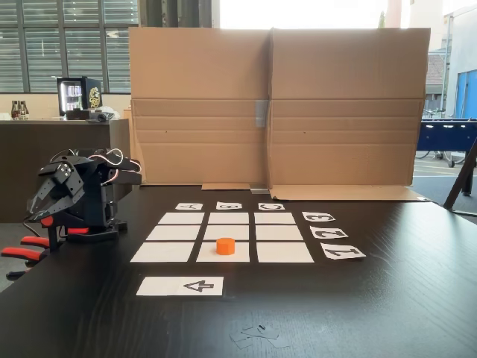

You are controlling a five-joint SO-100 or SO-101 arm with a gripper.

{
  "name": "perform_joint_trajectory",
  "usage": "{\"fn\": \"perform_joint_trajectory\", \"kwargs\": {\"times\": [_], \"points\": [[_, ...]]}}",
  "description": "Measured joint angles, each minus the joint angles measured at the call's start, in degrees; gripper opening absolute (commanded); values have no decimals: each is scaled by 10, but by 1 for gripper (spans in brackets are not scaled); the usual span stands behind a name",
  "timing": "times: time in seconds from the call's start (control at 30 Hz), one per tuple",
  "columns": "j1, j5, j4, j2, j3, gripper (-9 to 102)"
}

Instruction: Pick up the round, orange token and place it in the grid on square B1.

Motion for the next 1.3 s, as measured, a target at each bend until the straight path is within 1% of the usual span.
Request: {"fn": "perform_joint_trajectory", "kwargs": {"times": [0.23, 1.3], "points": [[0, -19, 0, 0, 0, -1], [0, -19, 0, 0, 0, -1]]}}
